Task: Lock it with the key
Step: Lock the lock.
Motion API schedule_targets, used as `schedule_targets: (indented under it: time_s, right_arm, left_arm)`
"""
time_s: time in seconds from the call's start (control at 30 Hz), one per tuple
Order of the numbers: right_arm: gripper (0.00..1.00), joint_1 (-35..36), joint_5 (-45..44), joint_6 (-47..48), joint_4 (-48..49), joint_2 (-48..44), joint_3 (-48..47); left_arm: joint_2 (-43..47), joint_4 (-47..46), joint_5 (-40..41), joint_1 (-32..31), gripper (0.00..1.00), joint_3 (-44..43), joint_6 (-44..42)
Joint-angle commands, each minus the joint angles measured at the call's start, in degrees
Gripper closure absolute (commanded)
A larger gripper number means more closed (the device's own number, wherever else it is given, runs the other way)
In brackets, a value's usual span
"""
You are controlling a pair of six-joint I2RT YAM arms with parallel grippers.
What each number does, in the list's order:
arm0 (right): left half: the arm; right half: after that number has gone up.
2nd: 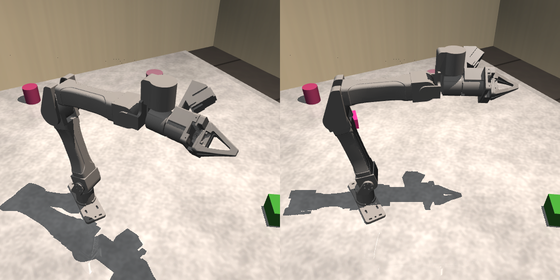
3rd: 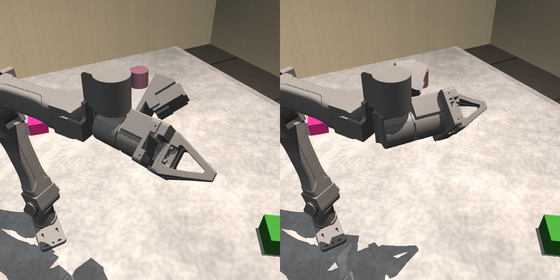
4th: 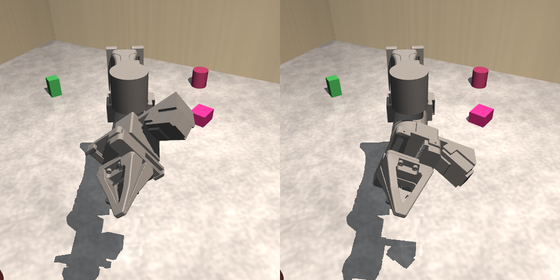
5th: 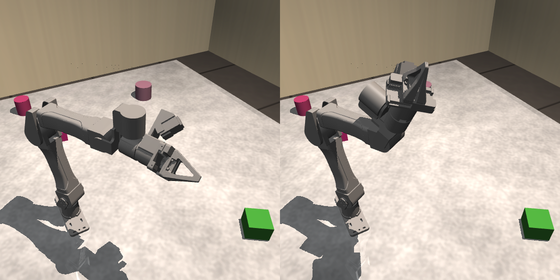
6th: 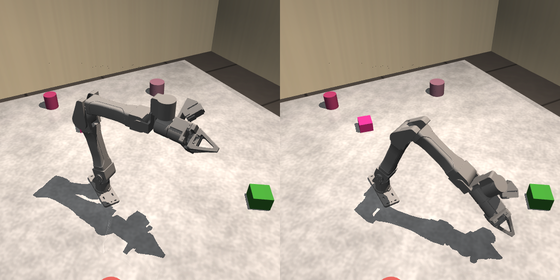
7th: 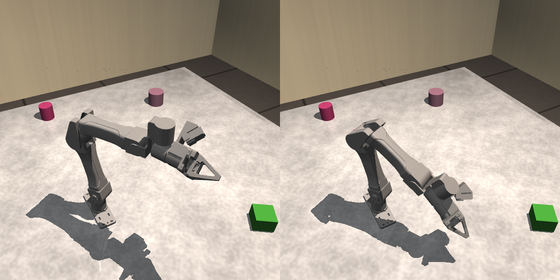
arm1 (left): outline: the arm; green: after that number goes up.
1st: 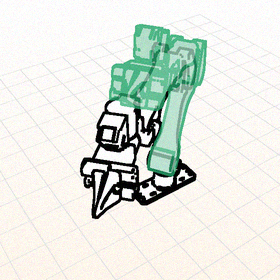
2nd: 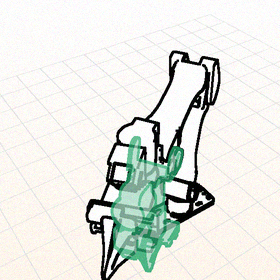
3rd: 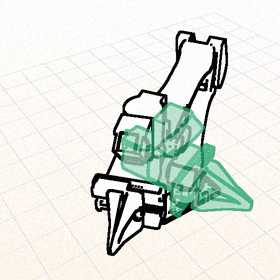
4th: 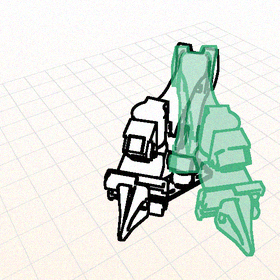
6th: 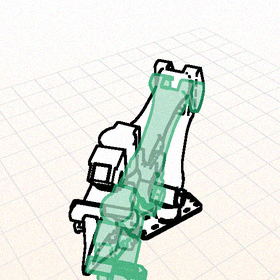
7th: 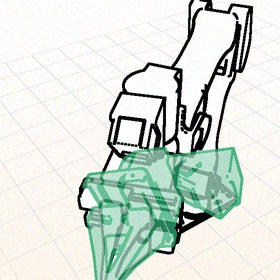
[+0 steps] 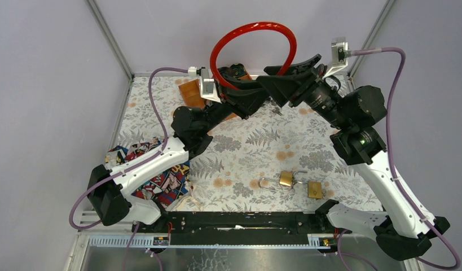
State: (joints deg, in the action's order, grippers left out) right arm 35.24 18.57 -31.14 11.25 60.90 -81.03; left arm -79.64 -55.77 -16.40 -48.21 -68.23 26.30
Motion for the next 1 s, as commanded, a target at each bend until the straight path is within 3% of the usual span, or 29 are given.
schedule_targets:
  time_s: [0.0, 0.03, 0.07, 0.27, 0.37, 0.57, 0.7, 0.83, 0.97]
  right_arm:
    - [0.08, 1.14, 5.62, 5.85, -1.42, -2.63, -5.33]
    - [0.01, 1.14, 5.45, 7.46, -3.23, -2.94, -6.14]
    - [0.01, 1.14, 5.39, 8.96, -5.83, -3.33, -7.03]
    - [0.00, 1.14, 11.80, 22.46, -25.67, -3.08, -13.44]
    - [0.00, 1.14, 13.02, 23.86, -33.04, -1.08, -15.22]
    - [0.01, 0.68, 11.16, 24.20, -29.86, -4.86, -10.25]
    - [0.02, 0.63, 5.52, 16.76, -33.78, -1.10, -16.88]
    - [0.03, 0.57, 10.32, 12.49, -31.67, 0.13, -16.75]
    - [0.08, 0.31, 10.30, 21.41, -29.80, -2.54, -13.28]
  left_arm:
    - [0.80, -4.98, 1.40, 1.77, 1.00, 0.67, -0.09]
    - [0.80, -5.85, 1.50, 1.98, 1.00, 0.61, -0.45]
    - [0.80, -6.59, 1.68, 2.24, 1.00, 0.45, -0.75]
    - [1.21, -10.57, 3.54, 3.93, 1.00, -0.48, -1.47]
    - [2.33, -10.35, 3.59, 4.16, 1.00, -0.23, -0.34]
    - [5.25, -3.92, 5.75, 4.92, 1.00, 0.03, 4.10]
    - [6.53, -4.30, 1.95, 5.27, 1.00, 1.32, 5.15]
    - [7.71, -6.85, 0.82, 5.23, 1.00, 2.37, 5.37]
    - [9.14, -7.38, 0.42, 5.33, 1.00, 3.31, 6.46]
